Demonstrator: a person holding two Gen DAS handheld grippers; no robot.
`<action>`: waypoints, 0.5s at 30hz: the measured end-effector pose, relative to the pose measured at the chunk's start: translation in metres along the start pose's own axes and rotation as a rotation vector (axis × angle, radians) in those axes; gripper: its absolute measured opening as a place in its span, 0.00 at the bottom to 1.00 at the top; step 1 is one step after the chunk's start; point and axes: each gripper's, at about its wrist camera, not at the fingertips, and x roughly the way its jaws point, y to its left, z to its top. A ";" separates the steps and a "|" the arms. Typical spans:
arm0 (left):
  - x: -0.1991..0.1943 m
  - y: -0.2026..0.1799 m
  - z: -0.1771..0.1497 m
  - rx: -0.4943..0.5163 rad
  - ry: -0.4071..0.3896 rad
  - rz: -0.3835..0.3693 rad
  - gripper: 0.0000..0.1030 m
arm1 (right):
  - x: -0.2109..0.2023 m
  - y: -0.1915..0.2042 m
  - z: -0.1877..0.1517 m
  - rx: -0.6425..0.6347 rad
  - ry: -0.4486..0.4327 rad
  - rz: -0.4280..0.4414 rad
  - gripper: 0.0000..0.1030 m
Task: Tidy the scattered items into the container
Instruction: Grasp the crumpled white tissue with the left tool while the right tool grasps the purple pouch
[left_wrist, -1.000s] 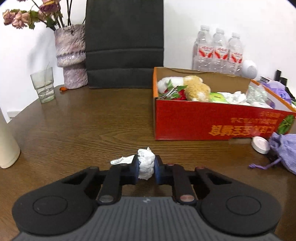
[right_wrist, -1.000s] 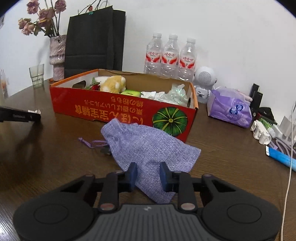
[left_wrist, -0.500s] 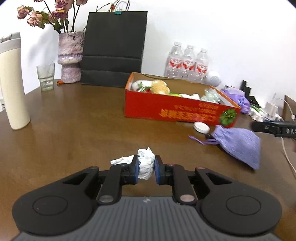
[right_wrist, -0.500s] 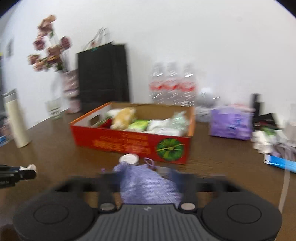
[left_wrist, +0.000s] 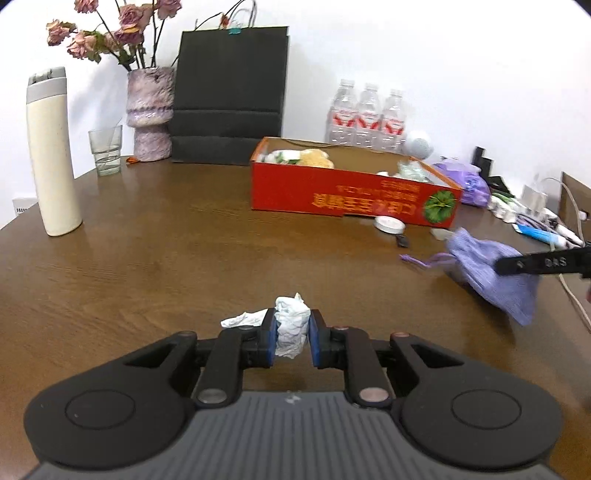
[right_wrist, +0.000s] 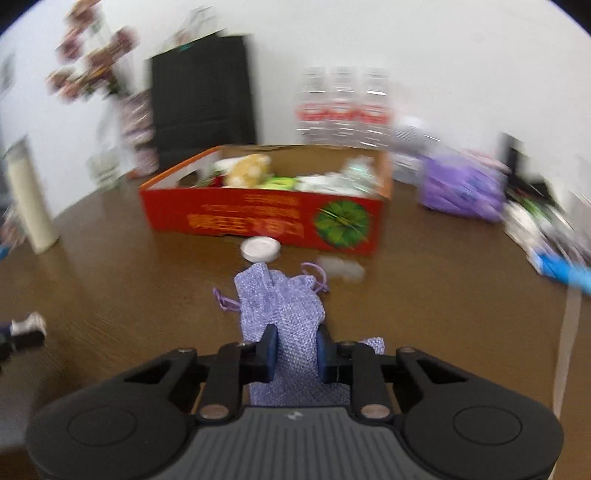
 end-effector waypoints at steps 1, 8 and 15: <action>-0.004 -0.005 -0.005 0.016 -0.002 -0.006 0.17 | -0.014 0.002 -0.010 0.050 -0.002 -0.040 0.20; -0.016 -0.032 -0.039 0.143 0.031 -0.045 0.19 | -0.072 0.026 -0.065 0.088 0.003 0.015 0.60; -0.010 -0.034 -0.039 0.183 0.017 -0.045 0.59 | -0.063 0.030 -0.065 0.127 -0.002 -0.058 0.67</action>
